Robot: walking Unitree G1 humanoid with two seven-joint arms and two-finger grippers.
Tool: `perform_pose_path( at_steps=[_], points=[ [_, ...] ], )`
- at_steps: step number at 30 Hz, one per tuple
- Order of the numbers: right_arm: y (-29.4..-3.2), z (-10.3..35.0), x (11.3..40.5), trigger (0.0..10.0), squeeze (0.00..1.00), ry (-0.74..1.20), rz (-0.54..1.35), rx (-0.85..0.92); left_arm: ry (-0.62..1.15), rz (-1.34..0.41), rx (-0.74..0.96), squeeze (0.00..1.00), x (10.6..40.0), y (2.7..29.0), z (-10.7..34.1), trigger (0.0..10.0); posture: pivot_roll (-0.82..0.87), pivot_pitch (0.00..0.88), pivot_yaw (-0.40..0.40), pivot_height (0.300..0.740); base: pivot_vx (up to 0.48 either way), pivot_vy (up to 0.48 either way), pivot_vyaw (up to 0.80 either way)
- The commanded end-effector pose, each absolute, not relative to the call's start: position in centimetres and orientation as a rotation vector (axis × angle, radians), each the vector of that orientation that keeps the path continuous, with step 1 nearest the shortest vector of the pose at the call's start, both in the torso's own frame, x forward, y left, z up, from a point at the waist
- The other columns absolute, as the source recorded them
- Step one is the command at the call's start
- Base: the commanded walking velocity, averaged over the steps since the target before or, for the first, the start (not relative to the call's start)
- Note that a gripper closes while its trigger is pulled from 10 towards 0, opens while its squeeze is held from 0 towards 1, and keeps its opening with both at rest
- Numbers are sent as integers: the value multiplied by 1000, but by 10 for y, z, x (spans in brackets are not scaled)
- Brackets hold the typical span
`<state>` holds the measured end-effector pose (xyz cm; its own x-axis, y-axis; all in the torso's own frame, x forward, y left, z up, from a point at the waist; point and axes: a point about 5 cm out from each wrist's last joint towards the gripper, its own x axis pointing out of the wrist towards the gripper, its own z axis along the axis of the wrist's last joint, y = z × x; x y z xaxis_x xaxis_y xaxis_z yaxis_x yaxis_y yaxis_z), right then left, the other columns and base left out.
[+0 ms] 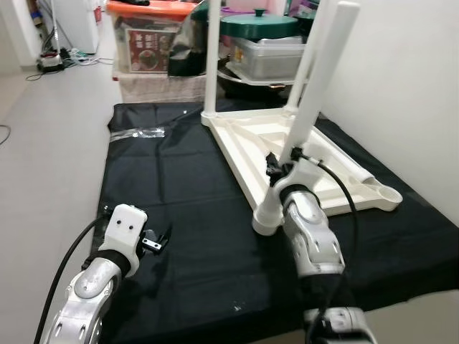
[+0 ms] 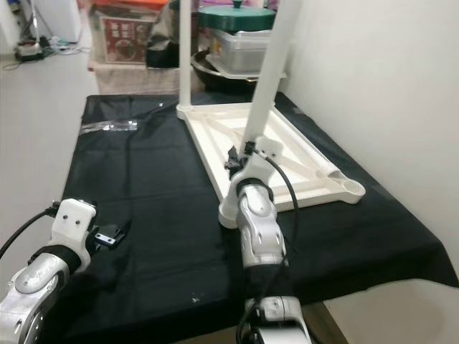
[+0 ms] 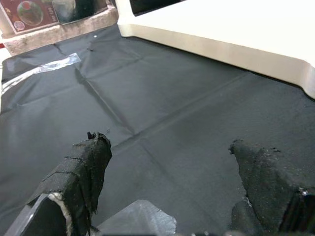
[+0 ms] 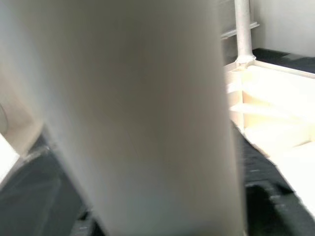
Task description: Building children table
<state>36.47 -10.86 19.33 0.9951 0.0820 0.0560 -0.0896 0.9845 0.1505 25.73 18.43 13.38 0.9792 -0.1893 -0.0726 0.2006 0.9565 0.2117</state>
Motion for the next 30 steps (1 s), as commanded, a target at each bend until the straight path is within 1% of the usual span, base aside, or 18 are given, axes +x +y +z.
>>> perform_pose_path(
  at_steps=[1,6,7,8,9,10,11,12,13,14,19,20,23,24,25,27,29,30],
  points=[
    [-110,200,368,10000,1000,-79,107,163,59,-196,225,0,256,185,133,10000,62,0,-93,740,0,0,0],
    [-110,217,374,10000,1000,-144,163,186,62,-198,223,0,256,184,132,10000,60,0,-91,740,0,0,0],
    [-105,227,372,10000,0,-165,313,208,61,-202,222,0,257,183,132,10000,57,0,-88,740,0,0,0],
    [-105,227,372,10000,0,-165,313,208,61,-202,222,0,257,183,132,10000,57,0,-88,740,0,0,0],
    [-97,233,365,10000,0,-180,595,196,60,-206,222,0,257,183,132,10000,60,0,-91,740,0,0,0],
    [-97,233,365,10000,0,-180,595,196,60,-206,222,0,257,183,132,10000,60,0,-91,740,0,0,0],
    [-92,232,354,10000,0,-182,855,144,58,-207,223,0,258,183,132,10000,65,0,-94,740,0,0,0],
    [-92,232,354,10000,0,-182,855,144,58,-207,223,0,258,183,132,10000,65,0,-94,740,0,0,0],
    [-88,227,346,10000,0,-156,1026,94,57,-208,224,0,259,183,133,10000,65,0,-94,740,0,0,0],
    [-82,213,345,10000,0,-118,1094,48,55,-209,224,0,259,182,133,10000,65,0,-94,740,0,0,0],
    [-75,201,349,10000,0,-86,1086,22,55,-210,225,0,259,182,133,10000,73,0,-97,740,0,0,0],
    [-68,193,352,9294,0,-72,1068,14,54,-211,225,0,259,182,134,10000,84,0,-102,740,0,0,0],
    [-68,193,352,9294,0,-72,1068,14,54,-211,225,0,259,182,134,10000,84,0,-102,740,0,0,0],
    [-63,190,356,3176,0,-69,1043,26,53,-210,225,0,258,182,134,10000,87,0,-103,740,0,0,0],
    [-62,190,362,0,0,-68,959,55,57,-208,226,0,256,183,134,10000,82,0,-103,740,0,0,0],
    [-62,190,362,0,0,-68,959,55,57,-208,226,0,256,183,134,10000,82,0,-103,740,0,0,0],
    [-74,188,373,0,0,-51,668,152,62,-207,223,0,254,182,133,10000,68,0,-94,740,0,0,0],
    [-74,188,373,0,0,-51,668,152,62,-207,223,0,254,182,133,10000,68,0,-94,740,0,0,0]
  ],
)
